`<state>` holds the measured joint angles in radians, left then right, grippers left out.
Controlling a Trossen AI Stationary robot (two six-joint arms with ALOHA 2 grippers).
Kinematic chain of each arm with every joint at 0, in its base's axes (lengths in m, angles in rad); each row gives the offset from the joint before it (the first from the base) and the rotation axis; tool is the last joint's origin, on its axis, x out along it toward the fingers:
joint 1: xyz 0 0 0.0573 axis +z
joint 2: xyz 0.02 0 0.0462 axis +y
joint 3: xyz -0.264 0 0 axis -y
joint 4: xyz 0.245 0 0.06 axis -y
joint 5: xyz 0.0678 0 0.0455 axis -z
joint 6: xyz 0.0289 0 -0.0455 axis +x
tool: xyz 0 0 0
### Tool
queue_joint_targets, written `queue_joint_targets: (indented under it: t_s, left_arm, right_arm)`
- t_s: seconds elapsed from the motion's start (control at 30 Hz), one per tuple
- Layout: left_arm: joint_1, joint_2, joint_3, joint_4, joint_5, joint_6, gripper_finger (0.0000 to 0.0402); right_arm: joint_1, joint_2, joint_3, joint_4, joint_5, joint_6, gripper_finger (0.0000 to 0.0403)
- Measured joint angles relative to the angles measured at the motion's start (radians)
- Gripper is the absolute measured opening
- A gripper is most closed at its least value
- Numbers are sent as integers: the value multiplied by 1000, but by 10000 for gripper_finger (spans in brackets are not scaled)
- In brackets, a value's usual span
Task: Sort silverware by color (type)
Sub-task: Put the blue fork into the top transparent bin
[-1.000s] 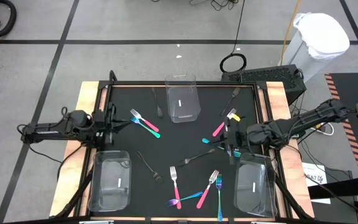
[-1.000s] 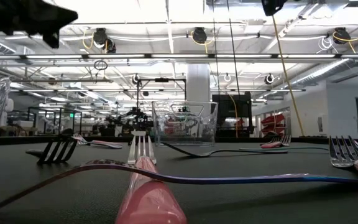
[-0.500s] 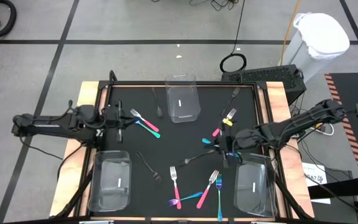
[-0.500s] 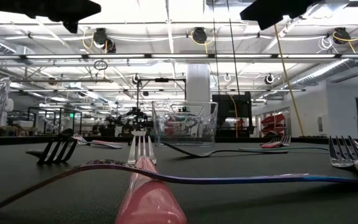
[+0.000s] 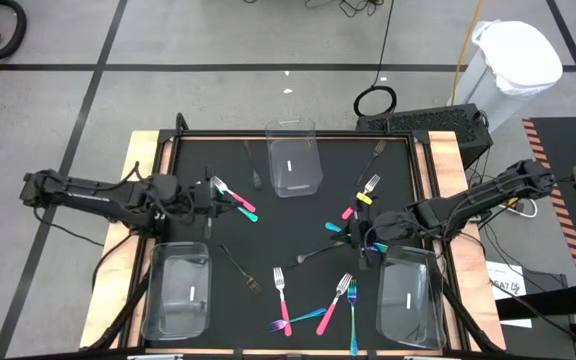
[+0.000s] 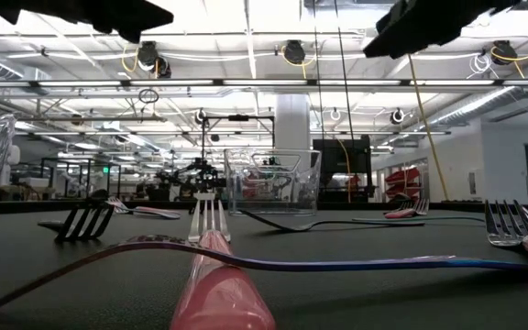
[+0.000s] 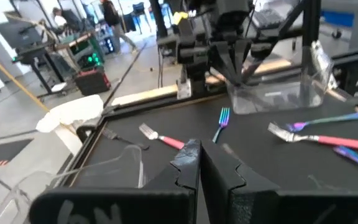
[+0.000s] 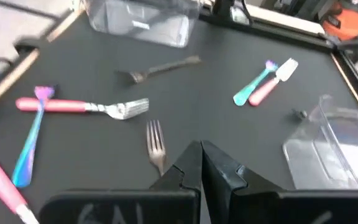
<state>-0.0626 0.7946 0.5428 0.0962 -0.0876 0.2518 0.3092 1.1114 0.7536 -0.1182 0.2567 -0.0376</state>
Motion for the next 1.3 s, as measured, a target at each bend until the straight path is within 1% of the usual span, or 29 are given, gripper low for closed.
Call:
queue_joint_targets:
  t_s: [0.13, 0.2, 0.5, 0.63, 0.73, 0.83, 1.03, 1.17, 1.3]
  left_arm:
    - [9, 34, 3, 0, -21, 14, 20]
    - [10, 43, 3, 2, -22, 18, 27]
    - [9, 43, 3, 36, -22, 18, 84]
    - [9, 43, 3, 48, -22, 18, 95]
    - [9, 43, 3, 49, -22, 18, 96]
    - [9, 43, 3, 49, -22, 18, 96]
    - [10, 43, 3, 54, -22, 18, 96]
    - [10, 43, 3, 54, -22, 17, 96]
    - [10, 43, 3, 54, -22, 17, 96]
  right_arm:
    - [-3, -1, 0, -31, 110, 34, 0]
    - [-9, 0, 0, -57, 133, 56, 0]
    - [-39, 0, 0, -229, 127, 181, 0]
    - [-55, 0, 0, -262, 62, 247, 0]
    - [-66, 0, 0, -269, 54, 321, 2]
    - [-80, 0, 0, -301, 52, 396, 21]
    - [-91, 0, 0, -367, 52, 517, 82]
    - [-98, 7, 0, -372, 53, 549, 116]
    - [-100, 54, 0, -382, 38, 550, 138]
